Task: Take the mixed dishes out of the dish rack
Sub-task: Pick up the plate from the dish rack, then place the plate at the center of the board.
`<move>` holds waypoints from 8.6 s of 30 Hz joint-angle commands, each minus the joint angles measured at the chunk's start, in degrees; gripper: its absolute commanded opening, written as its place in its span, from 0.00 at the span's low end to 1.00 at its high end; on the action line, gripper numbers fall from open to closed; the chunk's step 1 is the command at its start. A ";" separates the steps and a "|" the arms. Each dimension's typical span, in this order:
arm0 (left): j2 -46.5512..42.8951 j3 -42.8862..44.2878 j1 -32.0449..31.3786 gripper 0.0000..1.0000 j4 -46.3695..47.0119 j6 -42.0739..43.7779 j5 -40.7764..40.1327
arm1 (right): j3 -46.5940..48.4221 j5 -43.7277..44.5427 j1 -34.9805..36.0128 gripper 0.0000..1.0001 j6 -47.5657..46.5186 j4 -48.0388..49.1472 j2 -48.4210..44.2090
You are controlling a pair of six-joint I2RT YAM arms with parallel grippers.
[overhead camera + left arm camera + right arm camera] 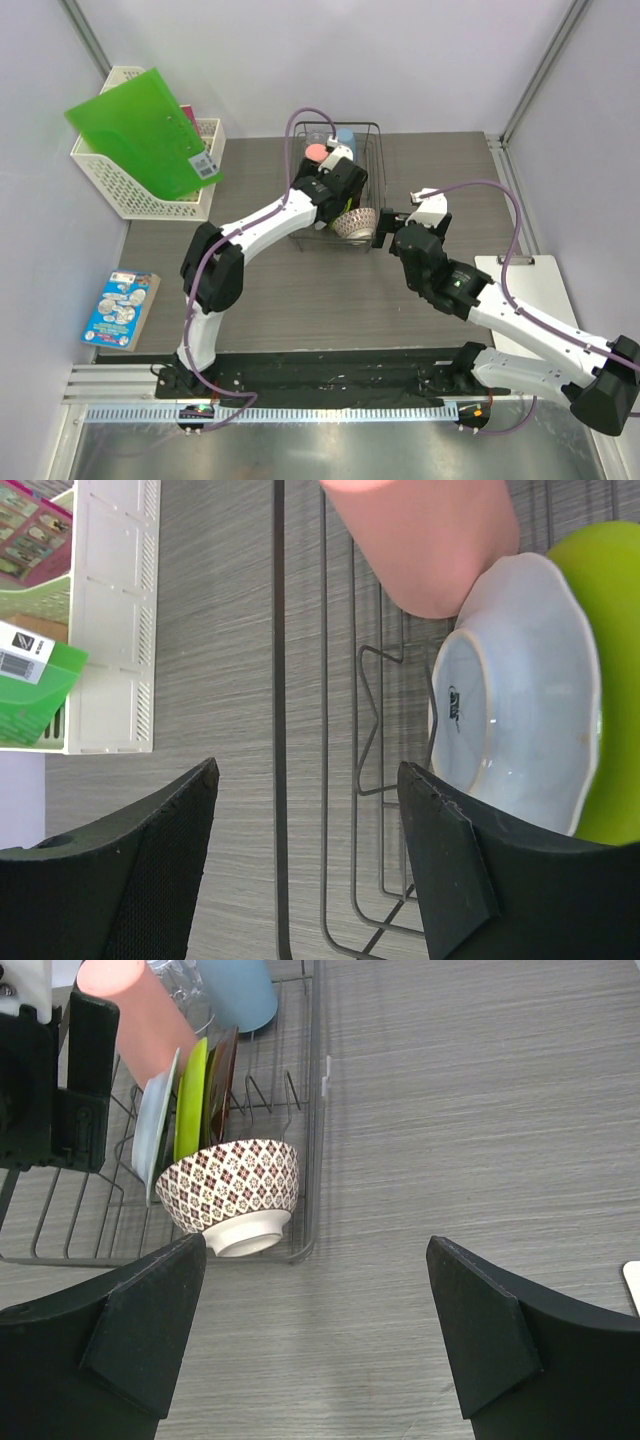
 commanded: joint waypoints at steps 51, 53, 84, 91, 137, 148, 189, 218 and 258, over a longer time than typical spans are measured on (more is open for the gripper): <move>-6.67 -20.50 -5.61 0.74 26.24 -3.85 5.73 | -3.31 -1.70 0.13 0.96 3.12 2.30 0.04; -5.61 -20.58 -5.52 0.74 26.32 -3.85 5.55 | -3.31 -1.70 0.22 0.96 2.95 2.30 0.13; -8.51 -26.73 -3.24 0.37 30.28 -3.59 -0.86 | -2.17 -2.40 0.22 0.96 3.03 4.76 5.14; -10.00 -28.23 -3.76 0.03 31.59 -2.01 -4.28 | -1.81 -2.58 0.13 0.96 2.77 4.67 5.06; -28.10 -27.45 -8.86 0.00 33.20 2.95 -17.97 | 0.21 1.64 0.13 0.96 1.72 2.30 0.49; -46.03 -30.60 19.17 0.00 14.98 -32.68 54.08 | 3.90 -1.34 0.04 0.96 3.38 0.45 -5.40; -58.52 -55.92 19.62 0.00 53.92 -53.95 86.50 | -6.90 -38.52 -6.45 0.18 17.79 35.07 -2.59; -66.60 -45.10 24.36 1.00 3.75 -38.04 41.06 | 6.80 -23.58 -27.79 0.01 24.53 5.29 -0.76; -75.66 -57.76 24.36 0.99 -3.74 -31.80 46.68 | 36.16 -38.53 -52.51 0.29 27.11 0.63 60.34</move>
